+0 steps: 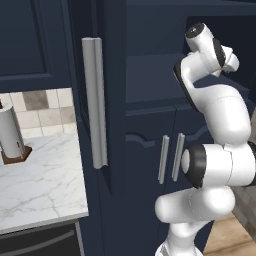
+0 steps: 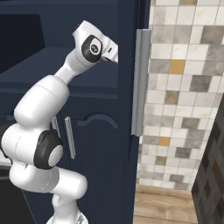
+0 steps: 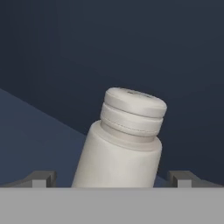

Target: Retrieve the bottle and the shaker from the cabinet and place them next to the mixing bowl on the counter. Then add garlic from the fridge to the mixing bowl.

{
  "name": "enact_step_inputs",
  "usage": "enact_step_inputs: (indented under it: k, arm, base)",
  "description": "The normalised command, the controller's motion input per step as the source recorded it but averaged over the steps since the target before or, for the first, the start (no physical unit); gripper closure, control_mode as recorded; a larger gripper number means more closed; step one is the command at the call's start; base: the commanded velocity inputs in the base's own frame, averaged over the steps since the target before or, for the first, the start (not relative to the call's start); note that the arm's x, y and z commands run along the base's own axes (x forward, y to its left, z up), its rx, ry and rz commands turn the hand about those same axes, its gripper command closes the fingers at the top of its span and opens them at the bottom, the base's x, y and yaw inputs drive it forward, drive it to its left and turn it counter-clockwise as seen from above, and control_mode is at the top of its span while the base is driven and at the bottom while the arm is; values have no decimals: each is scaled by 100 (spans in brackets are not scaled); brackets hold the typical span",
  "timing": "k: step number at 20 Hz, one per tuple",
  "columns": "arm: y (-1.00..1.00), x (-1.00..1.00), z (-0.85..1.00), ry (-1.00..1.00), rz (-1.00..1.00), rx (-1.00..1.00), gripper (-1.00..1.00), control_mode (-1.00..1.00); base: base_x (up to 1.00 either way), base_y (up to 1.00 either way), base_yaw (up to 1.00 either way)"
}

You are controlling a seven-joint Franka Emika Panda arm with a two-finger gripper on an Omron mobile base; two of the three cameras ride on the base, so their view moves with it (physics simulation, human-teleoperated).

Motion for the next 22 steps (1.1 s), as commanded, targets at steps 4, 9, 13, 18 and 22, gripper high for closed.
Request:
enact_step_inputs:
  k: [4,9,13,18,22]
  arm:
    - [0,0,0,0,0,0,-100,-100]
    - [0,0,0,0,0,0,100,-100]
    - [0,0,0,0,0,0,100,-100]
    - [25,-27,0,-3,5,0,100,-100]
    - [96,-97,0,-14,24,-2,100,-100]
  base:
    - [0,0,0]
    - [0,0,0]
    - [0,0,0]
    - [0,0,0]
    - [0,0,0]
